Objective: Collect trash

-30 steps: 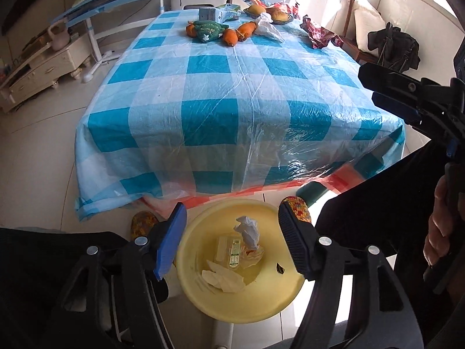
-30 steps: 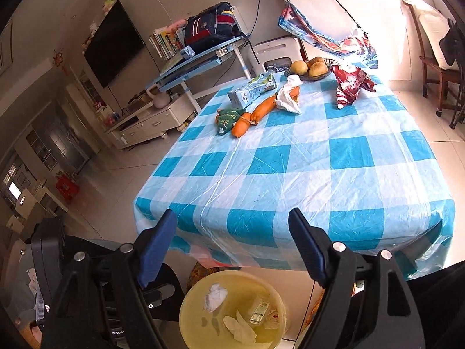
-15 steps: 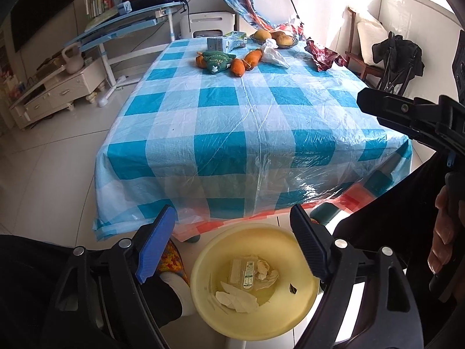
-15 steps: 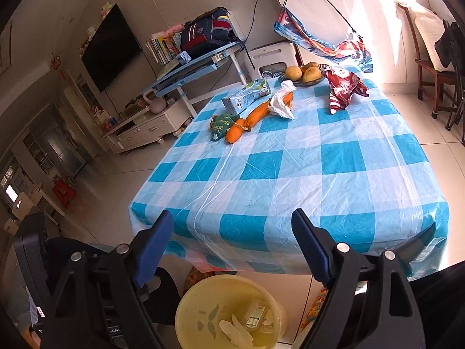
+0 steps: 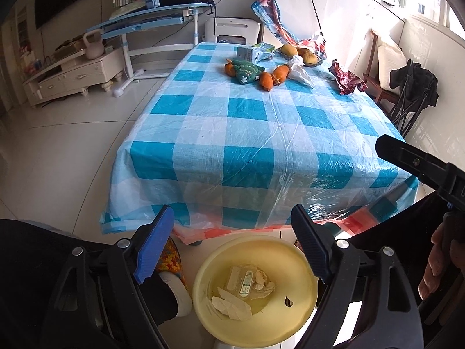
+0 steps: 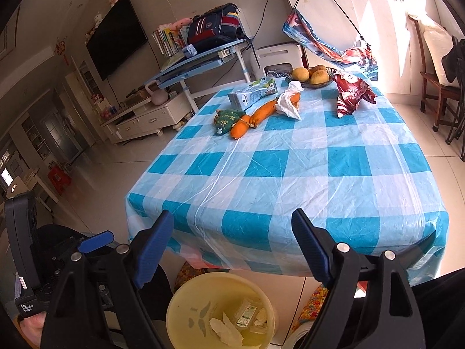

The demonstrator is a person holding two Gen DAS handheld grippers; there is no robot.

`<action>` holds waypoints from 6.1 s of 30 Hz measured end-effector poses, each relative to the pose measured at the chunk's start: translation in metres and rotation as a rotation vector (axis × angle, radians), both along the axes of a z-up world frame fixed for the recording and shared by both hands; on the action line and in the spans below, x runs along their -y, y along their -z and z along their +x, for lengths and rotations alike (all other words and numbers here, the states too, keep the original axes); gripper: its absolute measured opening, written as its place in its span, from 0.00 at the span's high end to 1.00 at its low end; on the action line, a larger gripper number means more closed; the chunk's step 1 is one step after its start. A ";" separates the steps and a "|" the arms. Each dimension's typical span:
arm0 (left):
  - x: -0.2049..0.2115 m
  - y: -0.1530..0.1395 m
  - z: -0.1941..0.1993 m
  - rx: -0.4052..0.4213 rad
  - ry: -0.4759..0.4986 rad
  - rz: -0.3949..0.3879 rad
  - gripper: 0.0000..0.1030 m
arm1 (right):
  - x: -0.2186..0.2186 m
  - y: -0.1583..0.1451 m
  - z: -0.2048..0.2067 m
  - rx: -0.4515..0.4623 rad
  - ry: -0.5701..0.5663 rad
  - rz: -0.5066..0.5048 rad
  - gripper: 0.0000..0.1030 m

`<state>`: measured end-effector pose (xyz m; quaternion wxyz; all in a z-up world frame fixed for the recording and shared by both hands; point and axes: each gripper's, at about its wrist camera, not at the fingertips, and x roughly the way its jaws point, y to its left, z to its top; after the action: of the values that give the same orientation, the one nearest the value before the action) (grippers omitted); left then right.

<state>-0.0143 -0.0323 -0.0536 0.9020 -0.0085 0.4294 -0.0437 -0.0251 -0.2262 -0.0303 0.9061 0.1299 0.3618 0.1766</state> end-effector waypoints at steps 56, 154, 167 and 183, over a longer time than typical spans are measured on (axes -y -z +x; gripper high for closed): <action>0.036 0.011 0.284 -0.041 0.012 -0.154 0.80 | 0.004 -0.005 0.229 -0.121 -0.140 -0.005 0.79; 0.039 0.033 0.321 -0.104 0.071 0.116 0.07 | 0.000 0.026 0.040 -0.124 -0.029 0.163 0.25; 0.043 0.034 0.339 -0.084 0.071 0.101 0.06 | -0.019 0.025 0.035 -0.147 -0.086 0.136 0.25; 0.043 0.034 0.339 -0.083 0.071 0.101 0.06 | -0.053 0.018 0.007 -0.099 -0.144 0.010 0.25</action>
<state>0.3249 -0.0752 -0.0879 0.8806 0.0505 0.4681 -0.0536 -0.0185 -0.1727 -0.0487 0.8715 0.1167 0.4135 0.2364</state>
